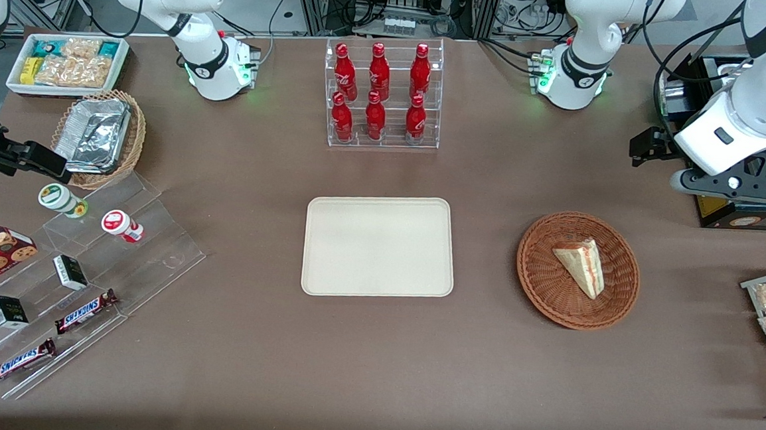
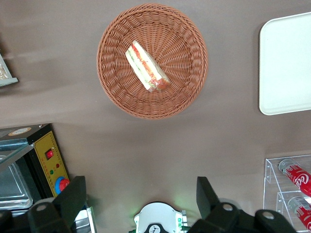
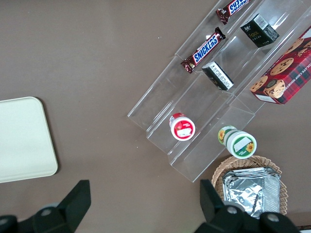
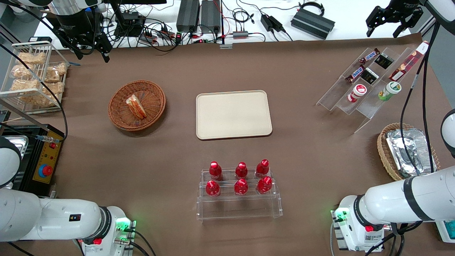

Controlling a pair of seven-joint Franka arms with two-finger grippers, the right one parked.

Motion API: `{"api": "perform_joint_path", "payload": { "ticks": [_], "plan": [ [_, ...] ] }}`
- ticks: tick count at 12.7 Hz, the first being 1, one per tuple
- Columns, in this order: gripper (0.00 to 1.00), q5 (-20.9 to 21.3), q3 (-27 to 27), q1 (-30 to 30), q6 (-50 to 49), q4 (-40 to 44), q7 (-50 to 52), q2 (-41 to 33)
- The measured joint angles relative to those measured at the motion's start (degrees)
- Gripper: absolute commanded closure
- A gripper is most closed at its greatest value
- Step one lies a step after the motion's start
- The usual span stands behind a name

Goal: Place sandwich from basket to tray
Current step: 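Move the left gripper over the wrapped sandwich in the wicker basket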

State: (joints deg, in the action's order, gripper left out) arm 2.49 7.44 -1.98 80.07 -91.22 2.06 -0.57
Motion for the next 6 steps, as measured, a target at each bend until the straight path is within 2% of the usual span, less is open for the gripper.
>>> {"api": "perform_joint_path", "payload": {
  "ticks": [6],
  "plan": [
    [0.0,0.0,0.0,0.0,1.4,-2.2,0.0,0.1]
  ]
}}
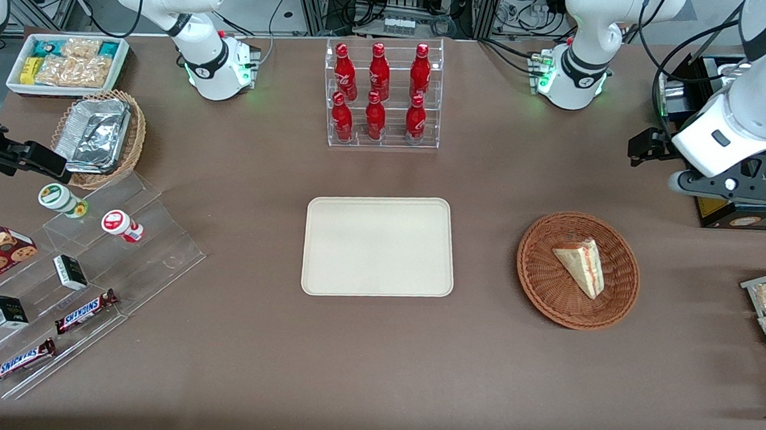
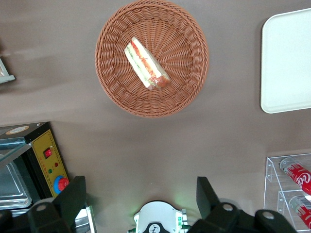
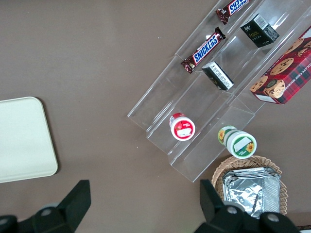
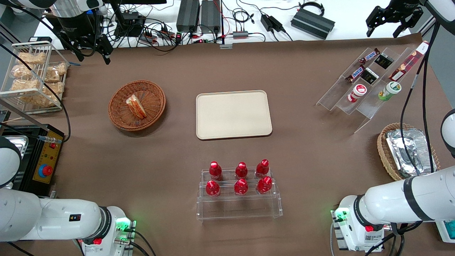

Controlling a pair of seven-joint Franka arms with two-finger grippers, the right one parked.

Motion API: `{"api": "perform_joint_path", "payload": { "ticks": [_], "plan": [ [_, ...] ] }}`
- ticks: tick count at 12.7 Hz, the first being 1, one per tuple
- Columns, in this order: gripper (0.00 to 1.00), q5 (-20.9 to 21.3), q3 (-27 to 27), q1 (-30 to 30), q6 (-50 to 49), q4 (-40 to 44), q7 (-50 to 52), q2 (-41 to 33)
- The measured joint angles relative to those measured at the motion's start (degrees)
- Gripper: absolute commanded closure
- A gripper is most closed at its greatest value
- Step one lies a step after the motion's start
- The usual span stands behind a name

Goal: Place sandwich from basket to tray
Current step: 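Move the left gripper over the wrapped sandwich in the wicker basket, then lower the open left gripper around the sandwich's upright edge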

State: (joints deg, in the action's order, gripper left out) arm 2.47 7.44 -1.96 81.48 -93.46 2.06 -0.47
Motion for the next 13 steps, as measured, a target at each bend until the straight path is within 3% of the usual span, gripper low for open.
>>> {"api": "perform_joint_path", "payload": {
  "ticks": [4,13],
  "plan": [
    [0.0,0.0,0.0,0.0,8.7,-7.9,0.0,0.3],
    [0.0,0.0,-0.2,1.0,39.2,-29.4,0.0,1.7]
  ]
}}
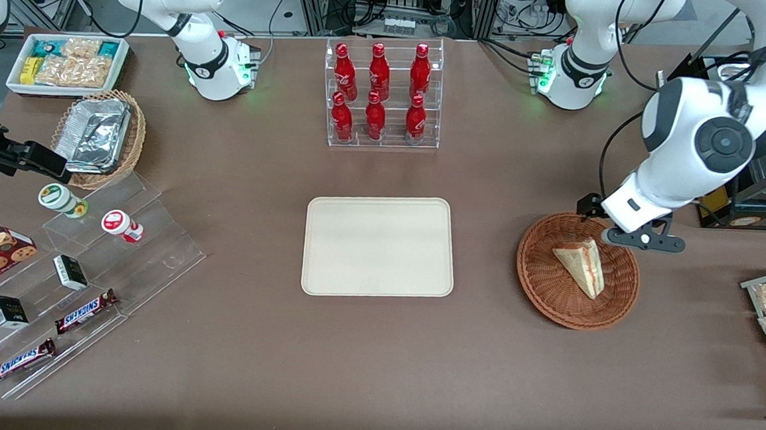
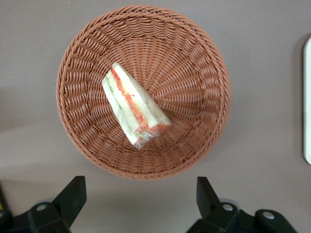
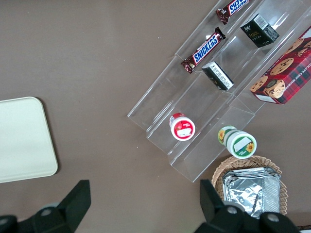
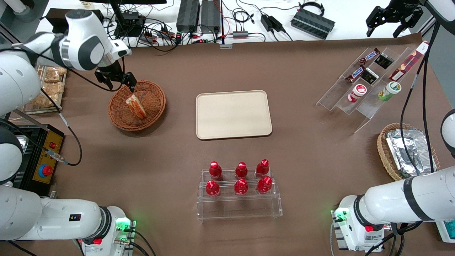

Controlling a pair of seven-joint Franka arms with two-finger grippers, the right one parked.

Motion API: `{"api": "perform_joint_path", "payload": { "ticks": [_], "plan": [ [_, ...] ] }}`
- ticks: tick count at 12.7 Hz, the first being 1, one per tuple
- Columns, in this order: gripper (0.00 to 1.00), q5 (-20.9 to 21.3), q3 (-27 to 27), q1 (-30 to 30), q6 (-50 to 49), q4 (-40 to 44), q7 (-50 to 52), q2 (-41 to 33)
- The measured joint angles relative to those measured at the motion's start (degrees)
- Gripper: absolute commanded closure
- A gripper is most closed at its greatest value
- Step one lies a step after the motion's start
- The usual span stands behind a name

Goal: Place sandwich from basket to tray
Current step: 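Lower the open left gripper around the sandwich's upright edge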

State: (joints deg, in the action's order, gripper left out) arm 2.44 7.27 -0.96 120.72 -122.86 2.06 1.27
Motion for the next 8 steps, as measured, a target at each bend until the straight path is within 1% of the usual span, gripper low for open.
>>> {"api": "perform_joint_path", "payload": {
  "ticks": [2,5,6,8],
  "plan": [
    [0.0,0.0,-0.1,1.7,4.6,-2.3,0.0,1.2],
    [0.0,-0.3,-0.1,3.1,9.1,-3.0,0.9,4.5],
    [0.0,-0.5,-0.1,3.3,10.5,-3.0,3.3,5.7],
    [0.0,-0.7,-0.1,3.3,12.7,-3.0,12.4,7.6]
  ]
}}
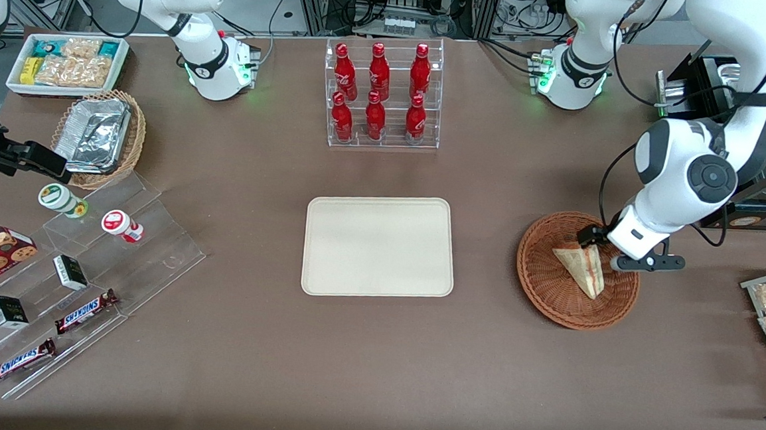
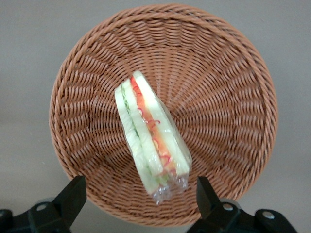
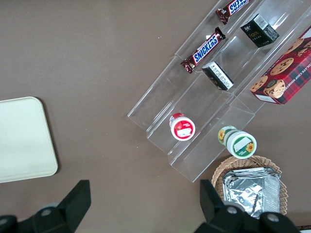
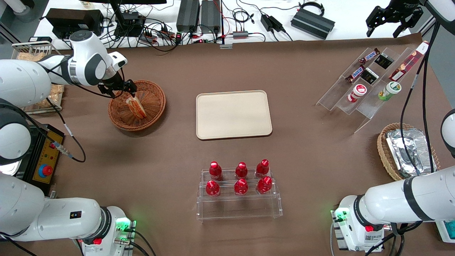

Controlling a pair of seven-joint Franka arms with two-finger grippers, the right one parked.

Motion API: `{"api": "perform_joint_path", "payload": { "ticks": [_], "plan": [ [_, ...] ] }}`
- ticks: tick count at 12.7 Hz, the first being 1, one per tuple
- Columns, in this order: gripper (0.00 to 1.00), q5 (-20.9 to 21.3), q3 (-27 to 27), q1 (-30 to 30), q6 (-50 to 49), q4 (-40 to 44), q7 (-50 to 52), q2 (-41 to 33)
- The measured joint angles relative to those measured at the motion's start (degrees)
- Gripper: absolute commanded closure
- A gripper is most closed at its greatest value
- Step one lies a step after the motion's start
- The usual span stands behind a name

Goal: Place sandwich from basket to tray
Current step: 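Lower the open left gripper around the sandwich's upright edge, then close the left gripper on the sandwich and lift it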

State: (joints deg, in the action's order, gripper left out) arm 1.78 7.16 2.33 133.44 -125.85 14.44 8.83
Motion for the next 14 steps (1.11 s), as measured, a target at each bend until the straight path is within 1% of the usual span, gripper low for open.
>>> {"api": "perform_joint_path", "payload": {
  "ticks": [3,5,8,12,13,14],
  "plan": [
    [0.0,-0.1,0.4,-0.1,2.7,0.0,16.8,1.5],
    [0.0,-0.1,0.8,-0.4,3.2,0.1,24.6,2.6],
    [0.0,-0.1,0.9,-0.4,3.5,0.3,28.6,3.7],
    [0.0,-0.1,0.9,-0.4,4.2,0.4,29.7,6.3],
    [0.04,-0.1,0.9,-0.3,4.4,0.4,29.8,7.1],
    [0.51,0.0,0.8,-0.2,5.0,0.4,29.8,8.0]
  ]
}}
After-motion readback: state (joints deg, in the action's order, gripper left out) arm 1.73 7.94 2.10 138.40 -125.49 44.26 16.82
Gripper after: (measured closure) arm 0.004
